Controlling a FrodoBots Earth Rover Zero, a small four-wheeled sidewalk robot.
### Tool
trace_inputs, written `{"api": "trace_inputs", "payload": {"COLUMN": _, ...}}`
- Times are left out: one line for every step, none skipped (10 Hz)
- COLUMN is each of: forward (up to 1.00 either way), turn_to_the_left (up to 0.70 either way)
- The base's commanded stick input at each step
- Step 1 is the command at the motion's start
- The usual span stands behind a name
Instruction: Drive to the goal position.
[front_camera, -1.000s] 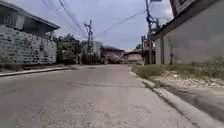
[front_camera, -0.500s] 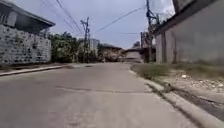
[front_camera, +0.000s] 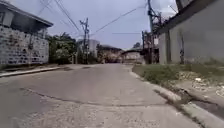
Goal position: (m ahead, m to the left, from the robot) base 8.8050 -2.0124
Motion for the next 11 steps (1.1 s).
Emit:
{"api": "trace_inputs", "payload": {"forward": 1.0, "turn_to_the_left": -0.19}}
{"api": "trace_inputs", "payload": {"forward": 1.0, "turn_to_the_left": -0.22}}
{"api": "trace_inputs", "payload": {"forward": 1.0, "turn_to_the_left": -0.11}}
{"api": "trace_inputs", "payload": {"forward": 1.0, "turn_to_the_left": -0.02}}
{"api": "trace_inputs", "payload": {"forward": 1.0, "turn_to_the_left": -0.18}}
{"api": "trace_inputs", "payload": {"forward": 1.0, "turn_to_the_left": -0.31}}
{"api": "trace_inputs", "payload": {"forward": 1.0, "turn_to_the_left": -0.29}}
{"api": "trace_inputs", "payload": {"forward": 1.0, "turn_to_the_left": -0.15}}
{"api": "trace_inputs", "payload": {"forward": 1.0, "turn_to_the_left": -0.06}}
{"api": "trace_inputs", "payload": {"forward": 1.0, "turn_to_the_left": -0.21}}
{"api": "trace_inputs", "payload": {"forward": 1.0, "turn_to_the_left": -0.38}}
